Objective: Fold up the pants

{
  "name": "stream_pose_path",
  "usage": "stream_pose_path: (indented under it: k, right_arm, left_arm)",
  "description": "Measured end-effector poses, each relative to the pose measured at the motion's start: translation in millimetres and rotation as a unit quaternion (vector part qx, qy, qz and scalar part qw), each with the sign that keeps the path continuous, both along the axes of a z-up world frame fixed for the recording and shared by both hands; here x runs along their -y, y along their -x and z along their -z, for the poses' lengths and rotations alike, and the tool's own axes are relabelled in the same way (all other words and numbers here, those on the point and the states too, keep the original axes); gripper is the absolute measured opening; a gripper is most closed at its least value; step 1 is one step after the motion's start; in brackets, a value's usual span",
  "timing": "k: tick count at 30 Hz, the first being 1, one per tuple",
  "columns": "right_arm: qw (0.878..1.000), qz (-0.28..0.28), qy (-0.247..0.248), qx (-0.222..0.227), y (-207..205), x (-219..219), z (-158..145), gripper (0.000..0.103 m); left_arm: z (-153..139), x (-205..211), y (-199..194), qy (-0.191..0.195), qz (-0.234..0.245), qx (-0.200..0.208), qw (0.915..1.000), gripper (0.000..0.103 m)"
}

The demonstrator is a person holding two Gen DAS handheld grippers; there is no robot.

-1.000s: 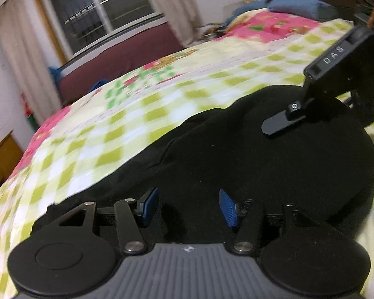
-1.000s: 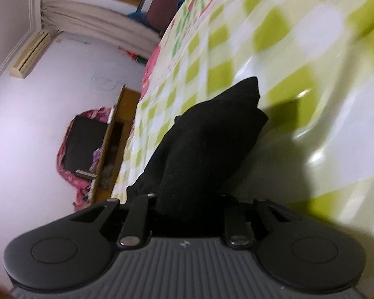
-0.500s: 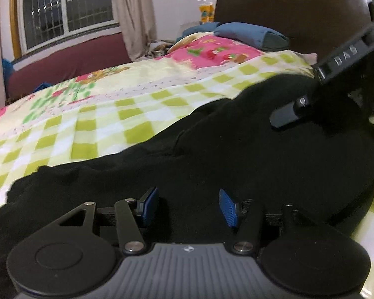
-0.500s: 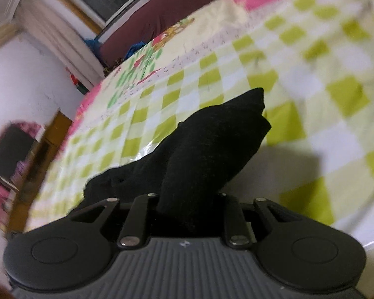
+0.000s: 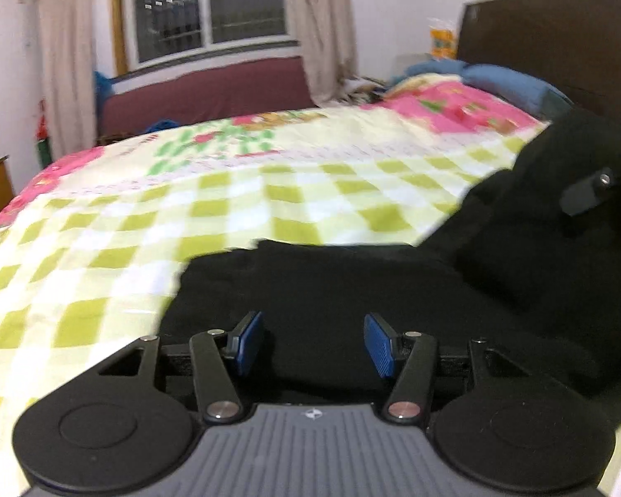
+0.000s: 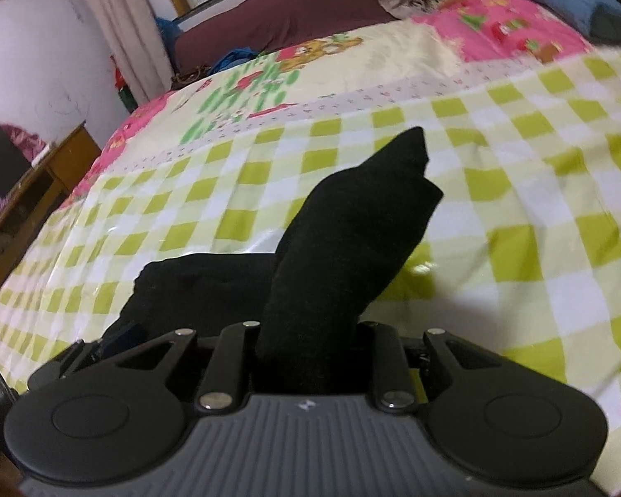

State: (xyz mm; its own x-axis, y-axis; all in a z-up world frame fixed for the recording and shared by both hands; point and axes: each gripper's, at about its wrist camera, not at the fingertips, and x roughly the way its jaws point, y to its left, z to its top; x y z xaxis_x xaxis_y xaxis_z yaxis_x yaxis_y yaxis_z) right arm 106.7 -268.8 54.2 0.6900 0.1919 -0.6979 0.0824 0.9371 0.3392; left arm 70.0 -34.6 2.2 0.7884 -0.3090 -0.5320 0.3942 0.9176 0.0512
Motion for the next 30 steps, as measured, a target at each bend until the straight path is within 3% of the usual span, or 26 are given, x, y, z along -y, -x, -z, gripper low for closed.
stream_pose_path:
  k: [3,7,13,18,21,23,25,28,30]
  right_arm:
    - [0.999,-0.026,0.022,0.008,-7.0,-33.1,-6.9,0.023]
    - [0.994,-0.084,0.076,0.013,-18.6,-89.1,-3.4,0.024]
    - [0.990,-0.110,0.086,-0.012,-47.6,-148.5,24.3,0.026]
    - [0.997,-0.070,0.036,-0.025,-68.2,-151.6,30.2,0.026]
    - [0.997,-0.062,0.039,-0.022,-72.3,-159.1,22.7,0.026]
    - [0.997,-0.058,0.041,-0.026,-74.1,-166.7,20.6,0.032]
    - [0.997,-0.058,0.022,-0.042,-80.3,-172.1,22.9,0.045]
    - [0.997,-0.066,-0.022,-0.041,-89.7,-184.7,26.9,0.040]
    - [0.997,-0.072,-0.003,-0.026,-96.1,-203.0,27.5,0.036]
  left_arm:
    - [0.4,-13.7,-2.9,-0.003,-0.025,0.011,0.9996,0.067]
    - [6.3,-33.5,-5.4,0.031,-0.043,-0.011,0.9985,0.068]
    - [4.6,-62.2,12.5,0.048,-0.063,-0.002,0.9968,0.068]
    - [2.0,-84.1,29.0,0.049,-0.080,0.004,0.9956,0.068]
    - [2.7,-89.0,30.2,0.068,-0.078,0.001,0.9946,0.068]
    - [6.7,-85.2,28.9,0.061,-0.070,0.001,0.9957,0.068]
    - [14.3,-81.5,28.3,0.049,-0.065,-0.006,0.9966,0.068]
    - [22.9,-80.1,29.5,0.050,-0.066,-0.013,0.9965,0.070]
    - [25.0,-79.1,31.6,0.049,-0.064,-0.013,0.9966,0.071]
